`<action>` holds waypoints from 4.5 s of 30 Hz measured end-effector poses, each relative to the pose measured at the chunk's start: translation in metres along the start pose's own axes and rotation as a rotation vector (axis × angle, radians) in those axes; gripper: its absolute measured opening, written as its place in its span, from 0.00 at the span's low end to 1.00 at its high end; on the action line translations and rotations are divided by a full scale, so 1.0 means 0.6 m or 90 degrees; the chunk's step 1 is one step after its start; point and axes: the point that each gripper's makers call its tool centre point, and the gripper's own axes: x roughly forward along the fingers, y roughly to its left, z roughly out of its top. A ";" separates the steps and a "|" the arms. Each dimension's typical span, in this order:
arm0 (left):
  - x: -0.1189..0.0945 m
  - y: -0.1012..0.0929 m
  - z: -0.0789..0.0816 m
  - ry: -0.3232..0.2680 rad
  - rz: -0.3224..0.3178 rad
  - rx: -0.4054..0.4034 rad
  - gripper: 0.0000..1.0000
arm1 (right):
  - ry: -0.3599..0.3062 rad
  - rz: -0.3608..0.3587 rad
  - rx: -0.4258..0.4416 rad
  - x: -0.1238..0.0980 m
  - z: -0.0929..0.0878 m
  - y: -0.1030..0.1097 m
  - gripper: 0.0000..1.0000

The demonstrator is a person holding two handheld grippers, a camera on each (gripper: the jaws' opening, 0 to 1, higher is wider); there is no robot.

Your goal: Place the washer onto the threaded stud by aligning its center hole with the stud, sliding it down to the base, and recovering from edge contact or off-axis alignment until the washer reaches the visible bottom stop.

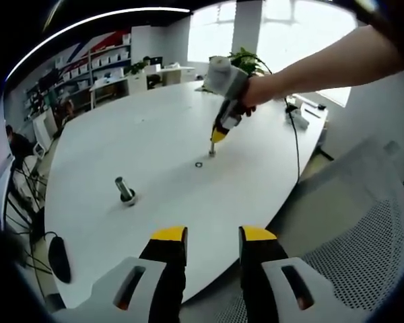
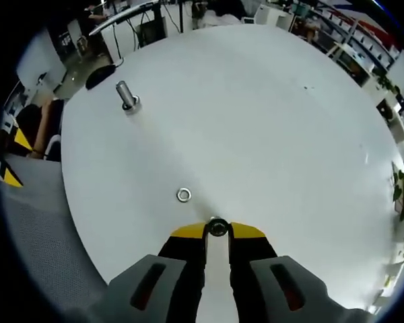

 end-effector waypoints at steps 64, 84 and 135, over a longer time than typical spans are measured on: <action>0.000 0.002 -0.003 0.006 0.004 -0.001 0.28 | 0.025 0.046 0.032 0.044 -0.024 0.082 0.19; -0.001 0.004 -0.003 0.005 0.008 -0.004 0.28 | 0.021 0.013 0.015 0.079 0.016 0.072 0.20; 0.002 0.002 -0.008 0.014 0.000 -0.006 0.27 | 0.244 0.053 -0.172 0.092 0.036 0.070 0.15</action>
